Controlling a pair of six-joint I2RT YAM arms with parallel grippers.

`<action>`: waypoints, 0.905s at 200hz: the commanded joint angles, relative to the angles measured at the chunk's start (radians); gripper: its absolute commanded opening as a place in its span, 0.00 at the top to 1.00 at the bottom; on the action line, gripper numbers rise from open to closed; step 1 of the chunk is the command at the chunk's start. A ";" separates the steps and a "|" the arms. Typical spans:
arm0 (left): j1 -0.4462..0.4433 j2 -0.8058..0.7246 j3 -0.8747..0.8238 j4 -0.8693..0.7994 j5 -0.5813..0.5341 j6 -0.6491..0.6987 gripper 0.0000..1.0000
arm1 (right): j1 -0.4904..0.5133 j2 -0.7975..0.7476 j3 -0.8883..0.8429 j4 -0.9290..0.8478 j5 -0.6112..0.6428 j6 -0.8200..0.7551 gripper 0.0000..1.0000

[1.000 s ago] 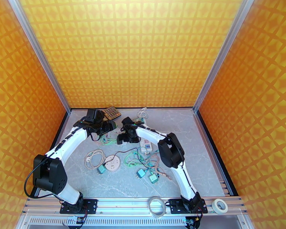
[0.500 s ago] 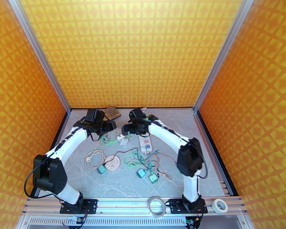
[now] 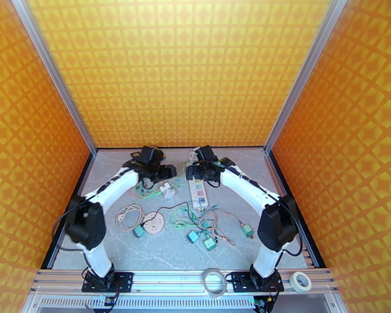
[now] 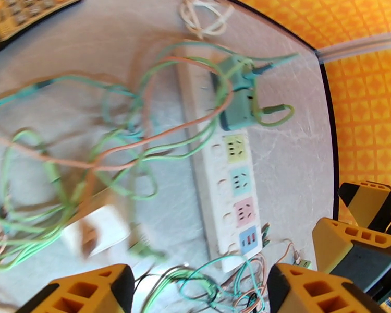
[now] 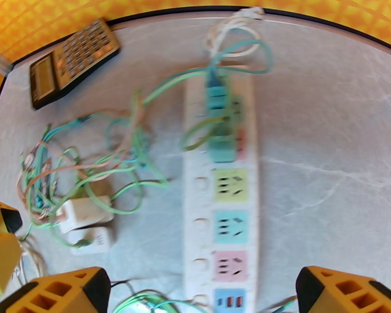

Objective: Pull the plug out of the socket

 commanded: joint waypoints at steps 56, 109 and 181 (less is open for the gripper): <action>-0.097 0.241 0.305 -0.064 -0.032 0.029 0.29 | -0.111 0.032 -0.079 0.143 -0.027 0.000 0.19; -0.172 0.382 0.475 -0.092 -0.135 0.041 0.38 | -0.194 0.008 -0.177 0.194 -0.078 0.061 0.31; -0.205 0.613 0.756 -0.266 -0.429 0.006 0.44 | -0.204 -0.080 -0.272 0.217 -0.071 0.097 0.32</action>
